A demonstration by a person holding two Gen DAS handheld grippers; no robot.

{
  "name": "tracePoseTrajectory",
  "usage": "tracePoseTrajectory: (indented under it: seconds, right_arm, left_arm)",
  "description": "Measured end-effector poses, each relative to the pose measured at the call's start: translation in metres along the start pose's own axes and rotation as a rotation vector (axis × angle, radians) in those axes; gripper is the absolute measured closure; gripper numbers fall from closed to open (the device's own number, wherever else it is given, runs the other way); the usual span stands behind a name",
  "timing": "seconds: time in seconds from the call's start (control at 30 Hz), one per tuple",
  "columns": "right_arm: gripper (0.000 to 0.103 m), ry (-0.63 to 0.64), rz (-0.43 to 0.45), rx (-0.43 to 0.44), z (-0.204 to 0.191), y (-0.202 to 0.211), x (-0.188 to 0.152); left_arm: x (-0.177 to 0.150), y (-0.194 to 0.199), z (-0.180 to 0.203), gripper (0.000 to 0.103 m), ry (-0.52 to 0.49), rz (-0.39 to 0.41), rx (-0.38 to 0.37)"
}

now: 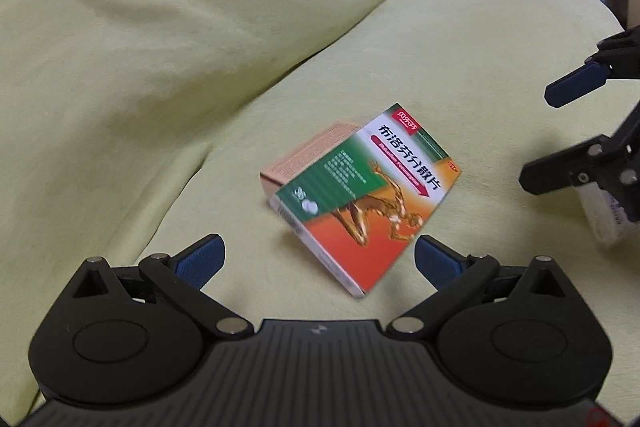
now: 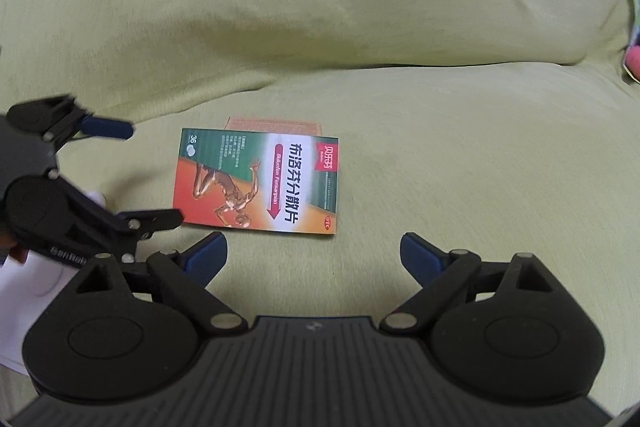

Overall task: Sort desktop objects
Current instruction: 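Move the left gripper onto the red-green medicine box, then close the left gripper on the red-green box edge and lift it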

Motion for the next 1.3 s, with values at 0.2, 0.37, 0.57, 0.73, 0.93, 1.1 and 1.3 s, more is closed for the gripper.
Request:
tracePoseTrajectory:
  seconds: [0.2, 0.37, 0.57, 0.73, 0.93, 1.1, 1.3]
  right_arm:
    - [0.011, 0.040, -0.017, 0.002, -0.006, -0.015, -0.003]
    - [0.011, 0.058, -0.029, -0.004, -0.007, -0.025, -0.007]
    - [0.011, 0.062, -0.043, -0.011, -0.003, -0.029, -0.010]
    - [0.011, 0.075, -0.041, -0.013, -0.003, -0.028, -0.009]
    - [0.011, 0.135, -0.020, -0.007, -0.006, -0.022, -0.005]
    - [0.012, 0.227, 0.015, -0.008, -0.013, -0.015, -0.001]
    - [0.012, 0.327, 0.049, -0.023, -0.021, -0.009, 0.000]
  left_arm:
    - [0.007, -0.023, -0.022, 0.010, 0.029, -0.012, -0.131]
    - [0.011, -0.035, -0.033, 0.021, 0.082, -0.007, -0.234]
    - [0.013, -0.034, -0.027, 0.037, 0.069, 0.002, -0.293]
    - [0.011, -0.021, -0.006, 0.042, -0.037, 0.003, -0.268]
    - [0.004, -0.008, 0.029, 0.042, -0.170, -0.011, -0.292]
    - [0.004, -0.009, 0.045, 0.058, -0.260, -0.035, -0.279]
    - [0.002, -0.006, 0.056, 0.081, -0.329, -0.050, -0.255]
Point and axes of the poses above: each gripper's, at about its wrist camera, not at the fingertips, and y roughly against the way its jaws point, z to its right, x to its top, the point moved 7 cm from there along -y, roughly the way its jaws point, and after that the axes turned 15 degrees about -x, right-handed, at the moved point
